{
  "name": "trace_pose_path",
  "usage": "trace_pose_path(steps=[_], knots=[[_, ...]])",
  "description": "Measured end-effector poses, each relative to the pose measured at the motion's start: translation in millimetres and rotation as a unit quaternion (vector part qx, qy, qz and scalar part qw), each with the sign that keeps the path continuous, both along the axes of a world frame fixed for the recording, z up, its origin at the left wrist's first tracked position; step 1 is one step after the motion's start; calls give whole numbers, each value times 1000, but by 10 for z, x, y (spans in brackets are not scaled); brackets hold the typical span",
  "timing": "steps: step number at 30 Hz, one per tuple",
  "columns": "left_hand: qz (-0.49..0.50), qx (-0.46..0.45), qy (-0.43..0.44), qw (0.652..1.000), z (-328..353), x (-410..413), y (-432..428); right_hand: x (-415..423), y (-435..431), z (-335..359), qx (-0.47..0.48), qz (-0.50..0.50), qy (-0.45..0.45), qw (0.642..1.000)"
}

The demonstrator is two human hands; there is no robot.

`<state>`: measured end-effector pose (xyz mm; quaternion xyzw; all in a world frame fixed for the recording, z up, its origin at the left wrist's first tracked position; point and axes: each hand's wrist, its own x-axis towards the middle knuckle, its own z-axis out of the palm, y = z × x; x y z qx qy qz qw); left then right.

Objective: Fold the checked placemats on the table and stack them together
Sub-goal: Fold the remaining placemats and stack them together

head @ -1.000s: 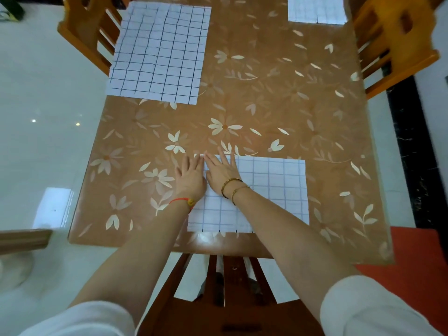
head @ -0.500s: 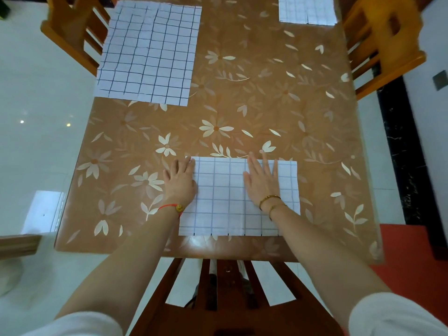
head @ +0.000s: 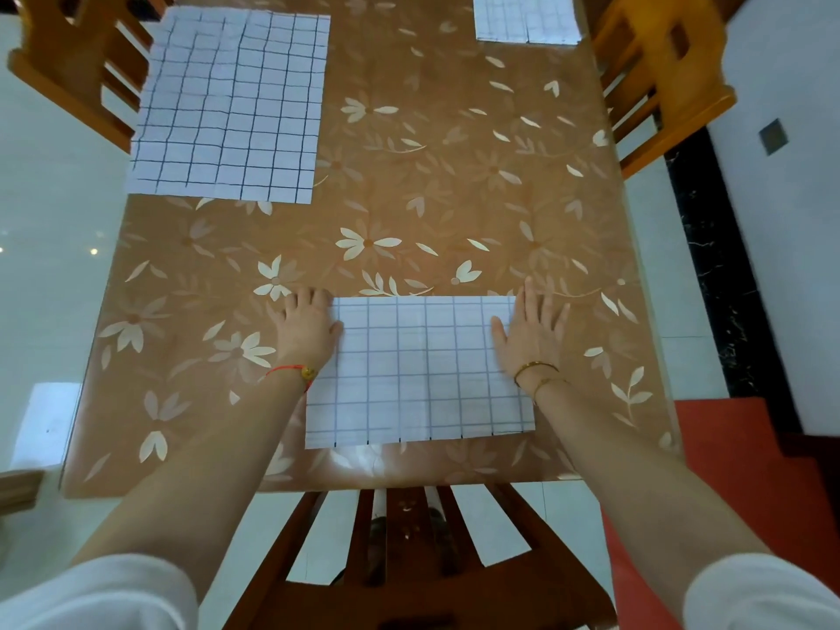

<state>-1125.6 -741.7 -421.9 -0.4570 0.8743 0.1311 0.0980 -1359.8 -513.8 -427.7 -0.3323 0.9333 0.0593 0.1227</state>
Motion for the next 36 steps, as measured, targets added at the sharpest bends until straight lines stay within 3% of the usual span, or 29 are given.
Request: trace_pose_path(steps=[7, 17, 21, 24, 32, 36], knots=[[15, 41, -31, 999, 150, -161, -183, 424, -420, 96, -60, 209, -82, 973], [61, 111, -71, 989, 85, -164, -380, 600, -511, -55, 4, 195, -134, 972], [113, 167, 12, 979, 110, -79, -279, 614, -507, -53, 2, 190, -136, 972], [179, 237, 102, 949, 162, 64, -93, 619, -497, -59, 2, 185, -140, 973], [172, 198, 246, 933, 232, 417, 321, 642, -489, -45, 5, 186, -138, 973], [172, 257, 312, 898, 456, 400, 326, 729, -445, -38, 7, 190, -132, 973]])
